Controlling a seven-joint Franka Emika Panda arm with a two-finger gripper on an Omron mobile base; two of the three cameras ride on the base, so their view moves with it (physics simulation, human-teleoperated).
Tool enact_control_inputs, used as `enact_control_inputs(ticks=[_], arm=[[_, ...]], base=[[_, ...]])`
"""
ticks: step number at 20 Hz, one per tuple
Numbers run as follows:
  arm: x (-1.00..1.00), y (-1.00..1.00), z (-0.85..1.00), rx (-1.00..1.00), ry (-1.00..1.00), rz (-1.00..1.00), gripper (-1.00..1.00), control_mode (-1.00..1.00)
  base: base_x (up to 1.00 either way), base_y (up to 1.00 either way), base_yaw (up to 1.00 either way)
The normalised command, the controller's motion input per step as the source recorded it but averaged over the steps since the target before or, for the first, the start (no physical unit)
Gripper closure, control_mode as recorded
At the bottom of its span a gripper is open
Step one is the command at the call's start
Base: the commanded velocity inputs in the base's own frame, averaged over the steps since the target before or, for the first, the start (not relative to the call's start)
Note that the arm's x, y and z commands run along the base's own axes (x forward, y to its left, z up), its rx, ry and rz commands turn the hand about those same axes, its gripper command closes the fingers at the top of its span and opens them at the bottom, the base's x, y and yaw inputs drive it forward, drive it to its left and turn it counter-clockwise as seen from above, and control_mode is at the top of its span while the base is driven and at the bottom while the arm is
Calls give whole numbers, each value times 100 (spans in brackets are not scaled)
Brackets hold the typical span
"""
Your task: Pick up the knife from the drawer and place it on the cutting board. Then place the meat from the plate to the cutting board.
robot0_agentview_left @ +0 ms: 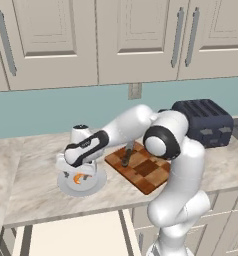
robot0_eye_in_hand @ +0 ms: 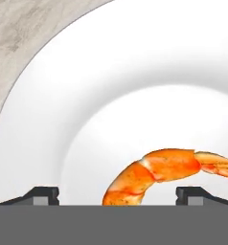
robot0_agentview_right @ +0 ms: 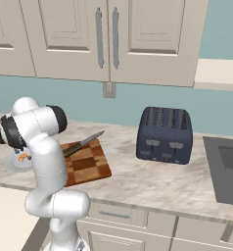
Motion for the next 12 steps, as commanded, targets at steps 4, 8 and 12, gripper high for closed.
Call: enact_control_inputs(ticks=[4, 8, 12], arm=[[0, 29, -44, -7, 9, 0, 100, -100], [0, 27, -50, -7, 7, 0, 100, -100], [0, 18, -44, -4, 3, 0, 100, -100]], base=[[0, 0, 0], [0, 0, 0], [0, 0, 0]])
